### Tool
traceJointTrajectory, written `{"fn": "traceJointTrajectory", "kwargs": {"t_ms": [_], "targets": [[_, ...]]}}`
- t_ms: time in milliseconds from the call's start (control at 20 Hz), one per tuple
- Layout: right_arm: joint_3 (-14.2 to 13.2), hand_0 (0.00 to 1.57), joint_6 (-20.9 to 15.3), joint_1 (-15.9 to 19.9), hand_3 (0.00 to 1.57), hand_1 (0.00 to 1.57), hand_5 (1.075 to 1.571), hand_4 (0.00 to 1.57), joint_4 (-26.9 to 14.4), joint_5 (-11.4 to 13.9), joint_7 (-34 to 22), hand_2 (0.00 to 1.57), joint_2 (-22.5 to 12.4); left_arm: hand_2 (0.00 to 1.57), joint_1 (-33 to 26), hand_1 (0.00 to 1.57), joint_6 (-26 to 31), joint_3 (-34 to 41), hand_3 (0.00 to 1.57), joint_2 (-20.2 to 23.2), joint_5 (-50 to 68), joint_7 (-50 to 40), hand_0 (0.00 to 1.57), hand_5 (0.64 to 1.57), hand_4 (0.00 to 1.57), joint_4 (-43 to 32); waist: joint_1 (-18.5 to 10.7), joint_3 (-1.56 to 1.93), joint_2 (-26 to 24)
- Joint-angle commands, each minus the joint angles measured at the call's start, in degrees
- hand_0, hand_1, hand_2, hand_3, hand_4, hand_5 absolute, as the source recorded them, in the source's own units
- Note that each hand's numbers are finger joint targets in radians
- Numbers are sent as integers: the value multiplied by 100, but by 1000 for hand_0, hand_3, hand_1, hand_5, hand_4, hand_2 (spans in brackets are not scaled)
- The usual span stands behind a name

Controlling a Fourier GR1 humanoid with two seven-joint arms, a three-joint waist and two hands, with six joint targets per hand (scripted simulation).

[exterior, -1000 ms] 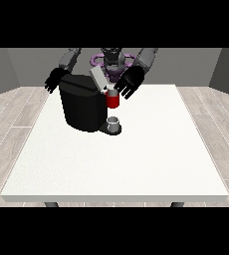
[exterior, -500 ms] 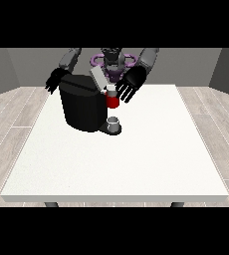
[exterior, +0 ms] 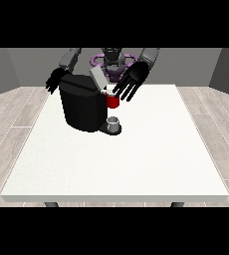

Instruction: Insert the coffee pod into the coffee machine and close the lid

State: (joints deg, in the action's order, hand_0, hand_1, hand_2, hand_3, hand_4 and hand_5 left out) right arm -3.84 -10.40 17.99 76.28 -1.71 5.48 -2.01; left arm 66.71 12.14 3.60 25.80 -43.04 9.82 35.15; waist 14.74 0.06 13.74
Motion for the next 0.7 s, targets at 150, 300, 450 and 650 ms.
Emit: {"fn": "traceJointTrajectory", "kwargs": {"t_ms": [150,300,450,650], "targets": [[33,0,88,-377,0,0,1571,381,44,-83,39,0,45,0,-333,0,-79,22,0,-119,-42,8,0,1571,0,45,-43,-6,-401],[-49,0,66,-392,0,0,1571,405,-255,-86,280,0,67,0,-226,0,188,-28,0,-81,-43,22,0,1571,0,209,-292,-4,-473],[-56,0,-104,-558,0,0,1571,434,-82,-68,71,0,114,0,-669,0,112,53,0,-526,147,-85,0,1571,0,208,-396,-6,-926],[-268,0,113,-796,0,0,1571,370,-148,-280,81,0,-69,0,-991,0,9,756,0,-999,969,-185,0,1571,0,209,-709,-8,-1409]]}}
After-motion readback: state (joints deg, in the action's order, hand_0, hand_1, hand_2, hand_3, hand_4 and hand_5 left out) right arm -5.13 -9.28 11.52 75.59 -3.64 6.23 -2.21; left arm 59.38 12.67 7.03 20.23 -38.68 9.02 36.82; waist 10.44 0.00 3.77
